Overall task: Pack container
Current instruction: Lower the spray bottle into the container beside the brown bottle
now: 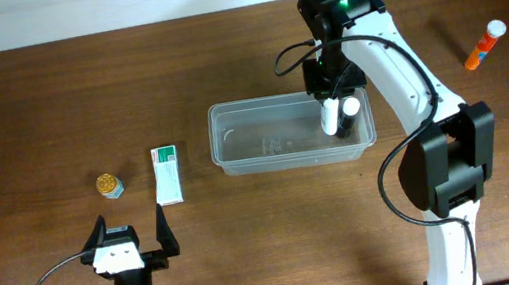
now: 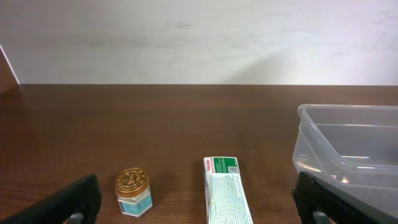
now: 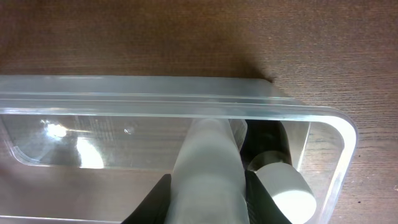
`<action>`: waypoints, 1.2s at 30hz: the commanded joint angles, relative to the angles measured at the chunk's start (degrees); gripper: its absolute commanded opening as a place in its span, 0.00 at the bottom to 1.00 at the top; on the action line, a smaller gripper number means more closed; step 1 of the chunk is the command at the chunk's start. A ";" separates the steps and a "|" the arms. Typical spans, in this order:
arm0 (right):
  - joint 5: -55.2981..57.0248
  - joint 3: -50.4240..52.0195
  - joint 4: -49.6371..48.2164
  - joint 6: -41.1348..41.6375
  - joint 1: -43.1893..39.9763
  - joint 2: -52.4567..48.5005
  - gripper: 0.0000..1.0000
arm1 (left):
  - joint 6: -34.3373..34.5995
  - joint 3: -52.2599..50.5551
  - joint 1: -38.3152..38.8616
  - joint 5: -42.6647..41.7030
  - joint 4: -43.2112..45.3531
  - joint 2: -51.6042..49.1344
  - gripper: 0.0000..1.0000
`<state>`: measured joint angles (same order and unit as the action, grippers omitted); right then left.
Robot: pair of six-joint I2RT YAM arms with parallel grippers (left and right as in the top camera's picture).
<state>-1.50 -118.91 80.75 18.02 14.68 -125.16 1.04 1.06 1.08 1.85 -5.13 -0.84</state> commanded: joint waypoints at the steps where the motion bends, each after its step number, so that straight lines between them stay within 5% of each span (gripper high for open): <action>1: 0.90 0.42 -0.48 0.52 0.35 0.11 0.19 | -0.68 -0.22 -0.39 -0.81 -0.09 0.50 0.99; 36: 0.76 4.81 -6.23 1.16 0.31 0.11 0.20 | -0.68 -0.22 -0.39 -0.81 -0.09 0.50 0.99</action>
<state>-1.50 -114.24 74.85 18.31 14.68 -125.16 1.04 1.06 1.08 1.85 -5.13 -0.84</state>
